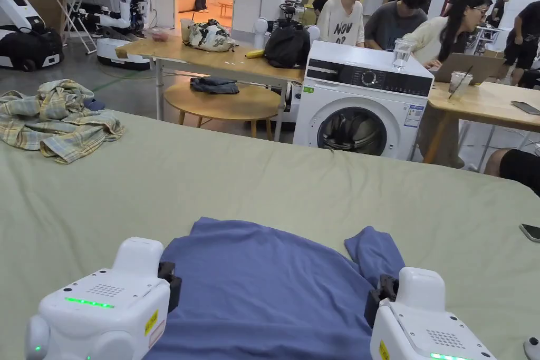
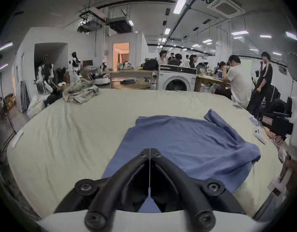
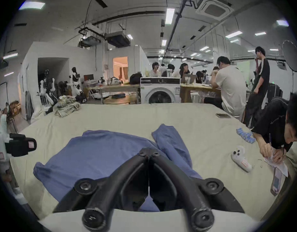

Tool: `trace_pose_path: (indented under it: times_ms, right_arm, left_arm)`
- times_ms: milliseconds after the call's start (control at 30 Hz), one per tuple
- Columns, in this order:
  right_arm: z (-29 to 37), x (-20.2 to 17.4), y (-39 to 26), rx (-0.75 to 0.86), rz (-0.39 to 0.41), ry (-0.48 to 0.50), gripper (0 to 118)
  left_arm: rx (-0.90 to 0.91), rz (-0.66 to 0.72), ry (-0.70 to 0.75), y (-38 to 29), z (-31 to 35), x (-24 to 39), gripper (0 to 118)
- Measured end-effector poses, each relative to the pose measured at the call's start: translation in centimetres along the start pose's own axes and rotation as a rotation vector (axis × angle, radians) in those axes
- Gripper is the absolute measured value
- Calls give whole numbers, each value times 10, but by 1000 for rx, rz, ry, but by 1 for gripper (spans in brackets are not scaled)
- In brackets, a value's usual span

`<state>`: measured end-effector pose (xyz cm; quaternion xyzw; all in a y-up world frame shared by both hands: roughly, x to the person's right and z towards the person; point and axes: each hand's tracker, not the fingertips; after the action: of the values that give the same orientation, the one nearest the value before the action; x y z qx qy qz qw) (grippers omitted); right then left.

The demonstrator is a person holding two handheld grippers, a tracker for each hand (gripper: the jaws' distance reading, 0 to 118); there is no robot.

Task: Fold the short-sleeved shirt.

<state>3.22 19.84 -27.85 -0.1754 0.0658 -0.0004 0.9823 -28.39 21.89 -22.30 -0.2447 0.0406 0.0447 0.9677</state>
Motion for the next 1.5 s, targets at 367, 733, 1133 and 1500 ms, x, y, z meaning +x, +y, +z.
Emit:
trace_pose_path:
  times_ms: [367,733,1133,1500]
  right_arm:
    - [-44,7,-4,-98,16,31,0]
    - [-92,18,1,-166,5,8,0]
    - [-111,31,-7,-221,9,-21,0]
    - [-125,87,14,-296,-35,-103,0]
  left_arm:
    - [-201,83,-28,79,-134,-70,0]
    - [-501,163,-123,159,-311,-89,65]
    - [-604,-80,42,112,-375,-44,57]
    - [-473,-243,43,113,-303,-29,0]
